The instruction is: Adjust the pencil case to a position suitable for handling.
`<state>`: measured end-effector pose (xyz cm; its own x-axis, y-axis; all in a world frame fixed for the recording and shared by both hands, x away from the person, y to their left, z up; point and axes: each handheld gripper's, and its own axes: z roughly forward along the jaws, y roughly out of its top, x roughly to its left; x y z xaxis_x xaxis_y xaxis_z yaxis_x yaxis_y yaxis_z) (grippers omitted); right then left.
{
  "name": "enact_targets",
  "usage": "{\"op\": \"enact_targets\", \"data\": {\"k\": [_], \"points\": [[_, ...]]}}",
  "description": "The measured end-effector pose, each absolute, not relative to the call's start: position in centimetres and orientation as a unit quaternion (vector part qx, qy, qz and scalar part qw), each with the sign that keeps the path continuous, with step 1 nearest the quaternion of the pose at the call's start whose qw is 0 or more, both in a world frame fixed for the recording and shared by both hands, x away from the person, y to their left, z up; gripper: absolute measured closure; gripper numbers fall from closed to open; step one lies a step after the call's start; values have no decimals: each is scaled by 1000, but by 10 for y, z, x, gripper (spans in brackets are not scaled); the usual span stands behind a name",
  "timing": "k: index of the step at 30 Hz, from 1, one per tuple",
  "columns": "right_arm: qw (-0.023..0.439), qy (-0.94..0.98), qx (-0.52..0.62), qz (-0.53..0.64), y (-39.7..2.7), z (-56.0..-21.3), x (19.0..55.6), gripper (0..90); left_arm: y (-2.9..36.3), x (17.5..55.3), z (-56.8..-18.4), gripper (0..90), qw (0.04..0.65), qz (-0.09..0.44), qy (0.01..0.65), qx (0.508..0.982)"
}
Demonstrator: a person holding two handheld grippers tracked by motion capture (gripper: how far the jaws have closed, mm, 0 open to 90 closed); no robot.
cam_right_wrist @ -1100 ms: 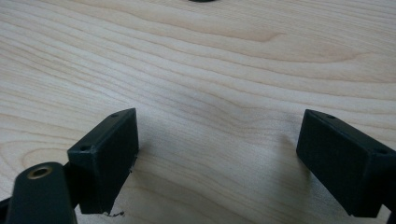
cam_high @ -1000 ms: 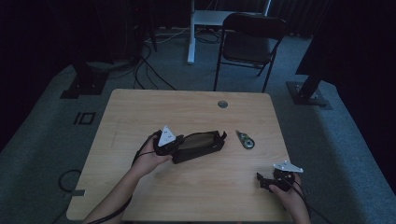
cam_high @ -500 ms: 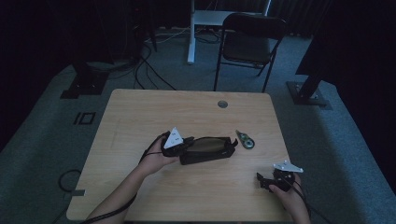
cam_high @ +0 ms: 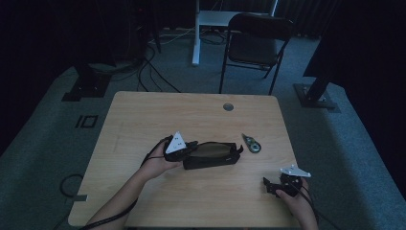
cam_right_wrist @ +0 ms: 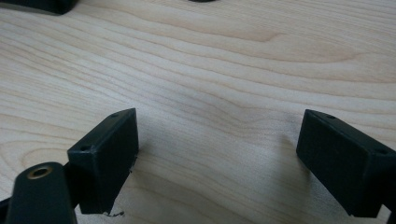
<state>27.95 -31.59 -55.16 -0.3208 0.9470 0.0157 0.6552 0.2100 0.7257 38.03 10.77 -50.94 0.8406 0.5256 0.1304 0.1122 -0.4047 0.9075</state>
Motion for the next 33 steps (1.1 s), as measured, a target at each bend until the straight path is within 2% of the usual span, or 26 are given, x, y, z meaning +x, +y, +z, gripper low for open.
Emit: {"op": "enact_targets", "data": {"k": [8,9,12,22,29,33], "points": [[225,745,538,325,-316,-552,280,126,112,385,-513,811,511,202,212,809],[225,745,538,325,-316,-552,280,126,112,386,-513,760,514,203,212,806],[225,745,538,325,-316,-552,280,126,113,387,-510,695,522,190,206,805],[225,745,537,325,-316,-552,279,127,118,382,-494,634,535,180,206,800],[225,745,537,325,-316,-552,279,127,127,376,-484,536,538,163,216,798],[225,745,537,325,-316,-552,279,130,137,372,-481,513,535,163,225,798]]}}
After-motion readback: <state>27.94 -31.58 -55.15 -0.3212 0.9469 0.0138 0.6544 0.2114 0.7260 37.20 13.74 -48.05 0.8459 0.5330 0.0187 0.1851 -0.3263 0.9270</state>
